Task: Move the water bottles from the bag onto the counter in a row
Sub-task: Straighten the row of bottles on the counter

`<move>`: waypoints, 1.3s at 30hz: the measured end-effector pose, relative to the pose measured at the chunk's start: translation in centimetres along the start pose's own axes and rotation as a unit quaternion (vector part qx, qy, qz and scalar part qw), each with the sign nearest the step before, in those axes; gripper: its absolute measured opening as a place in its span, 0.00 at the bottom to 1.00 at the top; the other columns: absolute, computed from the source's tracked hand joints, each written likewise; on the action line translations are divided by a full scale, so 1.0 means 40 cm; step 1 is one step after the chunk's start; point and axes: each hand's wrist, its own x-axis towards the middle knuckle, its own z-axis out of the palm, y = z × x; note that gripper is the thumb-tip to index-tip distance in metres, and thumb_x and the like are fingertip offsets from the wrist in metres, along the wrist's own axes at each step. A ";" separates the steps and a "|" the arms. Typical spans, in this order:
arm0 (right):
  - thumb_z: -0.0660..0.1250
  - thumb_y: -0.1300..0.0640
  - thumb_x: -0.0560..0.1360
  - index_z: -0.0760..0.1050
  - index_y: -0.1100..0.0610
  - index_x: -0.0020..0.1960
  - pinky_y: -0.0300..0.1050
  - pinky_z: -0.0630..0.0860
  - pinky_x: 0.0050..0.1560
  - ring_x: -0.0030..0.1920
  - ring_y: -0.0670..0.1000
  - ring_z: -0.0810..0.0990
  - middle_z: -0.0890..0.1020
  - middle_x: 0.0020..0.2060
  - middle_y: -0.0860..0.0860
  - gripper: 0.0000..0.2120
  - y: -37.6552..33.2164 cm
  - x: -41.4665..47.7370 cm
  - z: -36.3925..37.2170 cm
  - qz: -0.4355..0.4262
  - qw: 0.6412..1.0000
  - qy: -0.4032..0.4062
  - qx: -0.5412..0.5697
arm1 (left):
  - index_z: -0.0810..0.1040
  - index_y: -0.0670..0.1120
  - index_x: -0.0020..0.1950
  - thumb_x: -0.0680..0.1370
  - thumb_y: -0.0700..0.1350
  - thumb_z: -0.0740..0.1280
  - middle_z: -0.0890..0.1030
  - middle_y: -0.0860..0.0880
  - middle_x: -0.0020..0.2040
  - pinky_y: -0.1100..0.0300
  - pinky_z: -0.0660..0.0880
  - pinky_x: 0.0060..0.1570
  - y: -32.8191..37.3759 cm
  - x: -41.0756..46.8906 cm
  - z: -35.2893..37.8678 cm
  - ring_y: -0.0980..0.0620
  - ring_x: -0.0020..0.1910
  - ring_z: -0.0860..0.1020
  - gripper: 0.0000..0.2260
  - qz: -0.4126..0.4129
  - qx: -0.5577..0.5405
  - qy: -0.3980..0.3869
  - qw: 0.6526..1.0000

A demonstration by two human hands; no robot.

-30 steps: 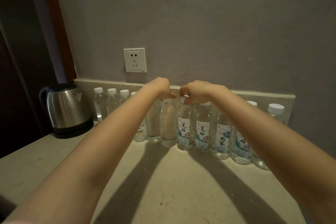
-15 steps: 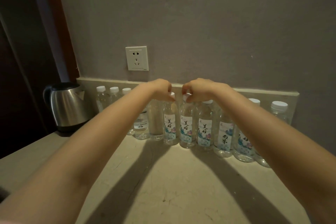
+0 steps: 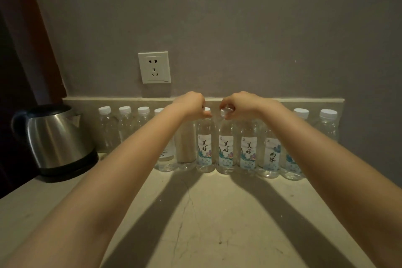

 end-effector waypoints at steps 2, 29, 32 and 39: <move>0.64 0.48 0.73 0.73 0.46 0.64 0.52 0.75 0.58 0.54 0.53 0.76 0.79 0.57 0.50 0.19 -0.015 -0.007 -0.005 0.024 1.000 -0.006 -0.002 | 0.66 0.46 0.29 0.75 0.56 0.67 0.69 0.49 0.28 0.59 0.61 0.28 -0.004 0.007 0.004 0.48 0.30 0.68 0.21 0.018 0.004 0.011 1.000; 0.66 0.42 0.73 0.73 0.47 0.63 0.46 0.72 0.48 0.54 0.54 0.77 0.79 0.56 0.50 0.20 -0.198 0.090 -0.048 -0.024 0.997 0.066 -0.031 | 0.79 0.43 0.36 0.75 0.54 0.67 0.78 0.47 0.34 0.57 0.72 0.35 -0.279 -0.059 -0.110 0.47 0.37 0.76 0.16 -0.098 -0.160 0.118 0.975; 0.65 0.44 0.74 0.74 0.45 0.63 0.46 0.73 0.48 0.53 0.54 0.77 0.79 0.57 0.50 0.18 -0.255 0.139 -0.023 -0.038 0.997 0.003 -0.071 | 0.75 0.46 0.33 0.73 0.58 0.68 0.76 0.49 0.33 0.59 0.68 0.31 -0.290 -0.076 -0.074 0.50 0.34 0.74 0.17 -0.110 -0.112 0.023 0.987; 0.65 0.49 0.75 0.76 0.46 0.60 0.48 0.75 0.50 0.53 0.54 0.77 0.80 0.55 0.51 0.14 -0.262 0.174 0.009 -0.036 0.996 -0.021 -0.084 | 0.66 0.46 0.29 0.72 0.56 0.69 0.68 0.50 0.27 0.59 0.61 0.27 -0.277 -0.071 -0.019 0.52 0.26 0.66 0.20 -0.076 -0.096 -0.027 0.992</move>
